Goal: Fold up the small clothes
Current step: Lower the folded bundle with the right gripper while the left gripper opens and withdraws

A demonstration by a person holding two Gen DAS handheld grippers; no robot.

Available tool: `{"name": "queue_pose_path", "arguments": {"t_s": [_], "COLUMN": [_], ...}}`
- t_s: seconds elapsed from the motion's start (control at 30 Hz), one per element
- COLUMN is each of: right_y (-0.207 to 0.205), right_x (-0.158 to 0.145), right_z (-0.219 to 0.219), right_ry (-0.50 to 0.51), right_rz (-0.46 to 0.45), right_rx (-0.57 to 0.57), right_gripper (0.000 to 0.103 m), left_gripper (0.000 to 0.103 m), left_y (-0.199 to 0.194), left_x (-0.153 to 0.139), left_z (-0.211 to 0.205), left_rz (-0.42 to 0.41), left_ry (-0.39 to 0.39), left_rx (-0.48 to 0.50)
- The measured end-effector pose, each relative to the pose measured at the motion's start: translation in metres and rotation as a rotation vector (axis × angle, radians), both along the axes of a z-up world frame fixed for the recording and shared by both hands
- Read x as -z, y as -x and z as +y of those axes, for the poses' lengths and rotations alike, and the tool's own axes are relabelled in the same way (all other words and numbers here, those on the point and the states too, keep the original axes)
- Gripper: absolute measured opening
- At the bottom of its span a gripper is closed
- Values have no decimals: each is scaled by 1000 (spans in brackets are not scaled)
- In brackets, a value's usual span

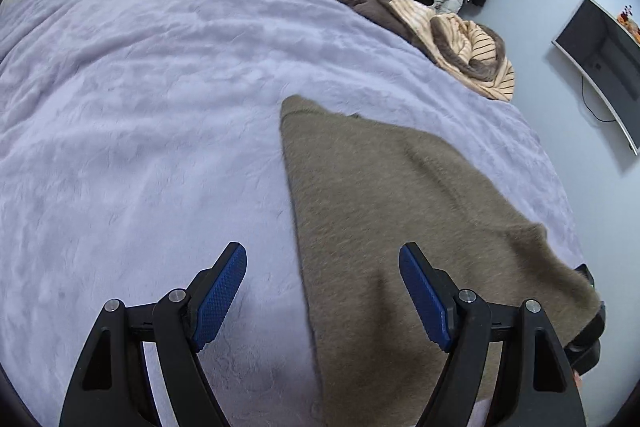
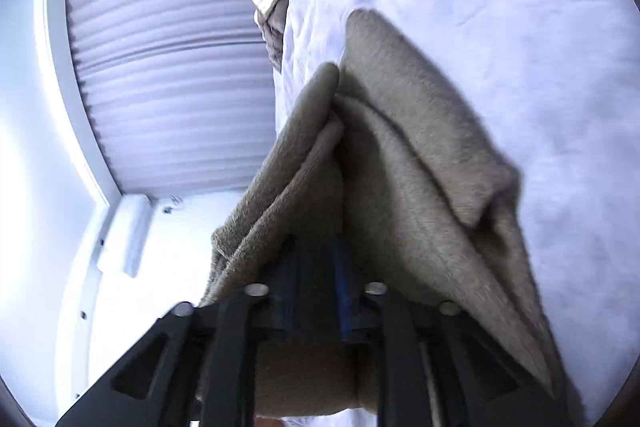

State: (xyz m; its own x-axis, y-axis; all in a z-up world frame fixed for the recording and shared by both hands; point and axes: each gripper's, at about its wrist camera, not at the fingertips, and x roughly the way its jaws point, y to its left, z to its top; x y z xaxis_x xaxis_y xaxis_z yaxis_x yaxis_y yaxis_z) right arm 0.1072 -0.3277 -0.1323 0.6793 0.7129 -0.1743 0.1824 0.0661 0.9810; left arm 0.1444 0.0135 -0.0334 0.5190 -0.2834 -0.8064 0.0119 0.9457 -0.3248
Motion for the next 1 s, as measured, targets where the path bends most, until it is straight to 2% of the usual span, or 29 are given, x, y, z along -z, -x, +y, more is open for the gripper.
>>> {"name": "queue_pose_path", "arguments": {"t_s": [0.1,0.27,0.3,0.33,0.4,0.43,0.5,0.67,0.7,0.77,0.8,0.87,0.93,1.0], "right_y": [3,-19,-11,-15,-10,-6,-26,-65,-74,-90,-96,-89,-71,-50], "right_x": [7,1,-1,2,-1,-4,-10,-37,-41,-49,-56,-80,-102,-106], "right_z": [0,10,5,6,3,1,9,25,31,40,45,48,44,34], "right_ry": [-64,-44,-60,-94,-116,-84,-2,267,314,462,544,625,650,697], "right_rz": [-20,-34,-40,-54,-53,-37,-20,-25,-30,-5,-8,-104,-223,-257], "right_rx": [-3,-40,-42,-46,-67,-91,-158,-312,-367,-410,-420,-387,-329,-277], "right_gripper": [48,49,55,66,72,72,72,72,68,40,15,15,15,15], "left_gripper": [80,80,80,80,80,80,80,80,80,80,80,80,80,80], "left_y": [2,4,3,2,0,-2,-4,-6,-8,-11,-12,-14,-15,-17], "left_x": [17,19,19,18,19,20,26,29,28,26,24,18,17,21], "left_z": [3,5,7,8,11,11,7,3,4,3,3,-2,-11,-19], "left_rz": [31,21,19,16,15,20,42,30,31,34,29,4,-10,-2], "left_ry": [-1,-5,-8,-9,-9,-9,-17,-29,-29,-35,-36,-43,-67,-83], "left_rx": [-12,-15,-16,-17,-22,-22,-11,-21,-25,-33,-32,-15,15,45]}}
